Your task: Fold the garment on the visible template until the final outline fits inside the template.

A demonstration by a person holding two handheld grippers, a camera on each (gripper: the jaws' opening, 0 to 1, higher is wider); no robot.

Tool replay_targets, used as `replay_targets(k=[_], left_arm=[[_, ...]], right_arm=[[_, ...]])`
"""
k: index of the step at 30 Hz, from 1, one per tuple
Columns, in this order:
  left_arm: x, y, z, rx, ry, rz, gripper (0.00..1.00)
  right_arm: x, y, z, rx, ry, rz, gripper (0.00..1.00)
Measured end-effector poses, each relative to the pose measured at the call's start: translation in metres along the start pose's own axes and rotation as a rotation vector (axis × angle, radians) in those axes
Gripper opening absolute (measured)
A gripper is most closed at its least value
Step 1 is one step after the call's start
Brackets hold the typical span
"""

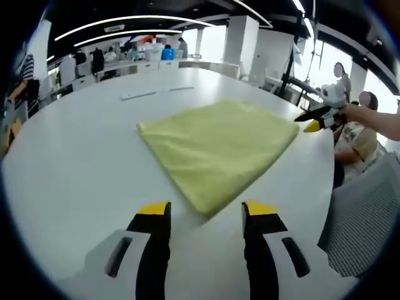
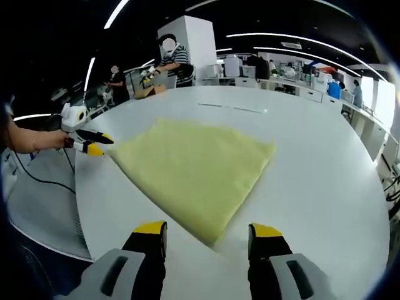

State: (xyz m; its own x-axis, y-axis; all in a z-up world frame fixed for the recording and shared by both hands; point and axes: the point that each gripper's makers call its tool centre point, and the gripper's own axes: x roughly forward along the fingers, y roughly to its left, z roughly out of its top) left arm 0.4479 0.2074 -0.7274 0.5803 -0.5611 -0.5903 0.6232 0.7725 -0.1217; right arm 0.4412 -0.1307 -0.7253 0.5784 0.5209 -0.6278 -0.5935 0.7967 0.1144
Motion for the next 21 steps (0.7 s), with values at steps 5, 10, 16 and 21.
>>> replay_targets(k=[5, 10, 16, 21], left_arm=[[-0.006, -0.005, 0.009, -0.023, -0.032, -0.011, 0.57], [-0.013, -0.003, 0.018, -0.077, -0.078, 0.010, 0.68], [-0.023, 0.000, 0.027, -0.105, -0.113, 0.018, 0.78], [-0.032, 0.003, 0.034, -0.089, -0.128, 0.038, 0.87]], right_arm=[[-0.003, 0.006, 0.014, -0.014, -0.035, 0.007, 0.61], [-0.009, 0.015, 0.028, -0.028, -0.077, 0.015, 0.71], [-0.016, 0.026, 0.037, -0.041, -0.102, 0.018, 0.87], [-0.024, 0.032, 0.050, -0.033, -0.150, 0.011, 0.92]])
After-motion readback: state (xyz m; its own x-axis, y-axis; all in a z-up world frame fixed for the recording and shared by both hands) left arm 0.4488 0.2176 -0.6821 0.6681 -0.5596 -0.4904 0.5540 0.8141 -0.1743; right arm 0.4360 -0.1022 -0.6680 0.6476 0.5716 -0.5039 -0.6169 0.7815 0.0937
